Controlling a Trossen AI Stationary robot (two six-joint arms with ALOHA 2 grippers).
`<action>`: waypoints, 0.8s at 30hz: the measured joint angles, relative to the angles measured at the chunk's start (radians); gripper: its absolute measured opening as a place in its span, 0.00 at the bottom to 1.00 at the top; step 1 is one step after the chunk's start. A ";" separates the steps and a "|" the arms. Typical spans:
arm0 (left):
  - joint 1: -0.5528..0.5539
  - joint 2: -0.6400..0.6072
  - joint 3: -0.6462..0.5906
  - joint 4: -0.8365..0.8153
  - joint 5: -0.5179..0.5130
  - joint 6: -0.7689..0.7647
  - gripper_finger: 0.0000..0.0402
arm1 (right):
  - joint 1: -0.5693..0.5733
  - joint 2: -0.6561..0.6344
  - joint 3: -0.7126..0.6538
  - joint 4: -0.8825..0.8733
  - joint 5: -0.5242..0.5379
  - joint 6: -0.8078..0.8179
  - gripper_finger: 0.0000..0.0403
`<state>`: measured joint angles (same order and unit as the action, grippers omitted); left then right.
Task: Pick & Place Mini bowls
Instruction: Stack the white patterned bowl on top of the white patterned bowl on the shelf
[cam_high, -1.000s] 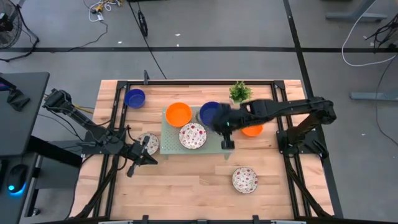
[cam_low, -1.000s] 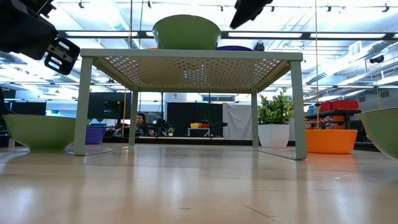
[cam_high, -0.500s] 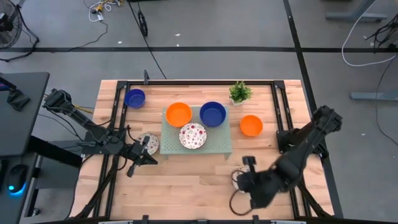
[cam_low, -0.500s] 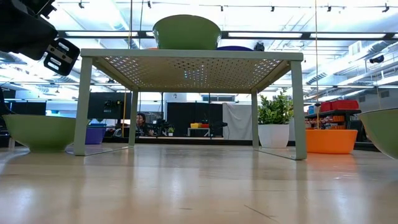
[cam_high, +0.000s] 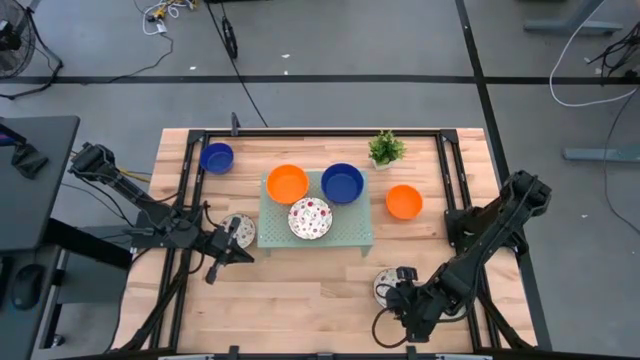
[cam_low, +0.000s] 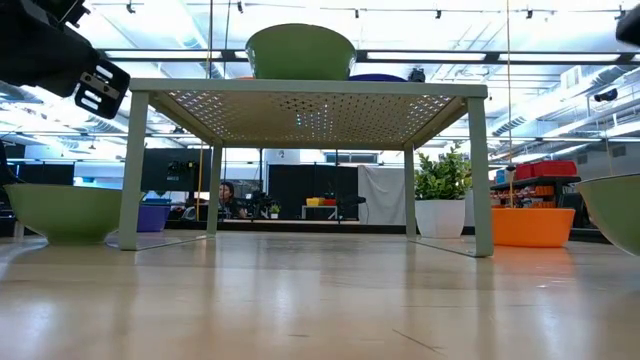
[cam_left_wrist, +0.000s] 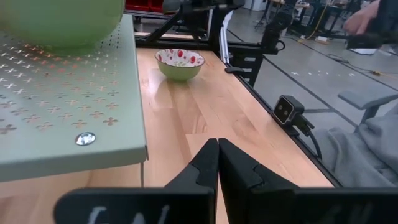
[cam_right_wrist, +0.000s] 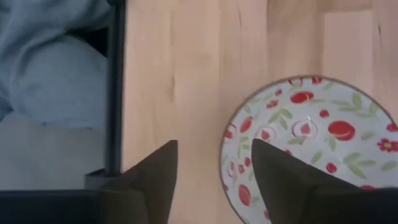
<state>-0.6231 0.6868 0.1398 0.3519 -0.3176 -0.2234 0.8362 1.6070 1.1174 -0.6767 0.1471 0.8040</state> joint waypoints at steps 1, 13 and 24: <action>0.000 0.000 0.000 0.000 0.000 0.000 0.03 | 0.000 0.000 -0.011 0.002 0.002 0.000 0.53; 0.000 0.000 0.000 0.000 0.000 0.000 0.03 | 0.000 0.066 -0.056 0.083 -0.002 -0.071 0.48; 0.000 0.000 0.000 0.000 0.000 0.001 0.03 | -0.002 0.103 -0.056 0.071 0.065 -0.097 0.35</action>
<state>-0.6231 0.6868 0.1398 0.3515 -0.3180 -0.2226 0.8345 1.7096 1.0611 -0.6053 0.2117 0.7074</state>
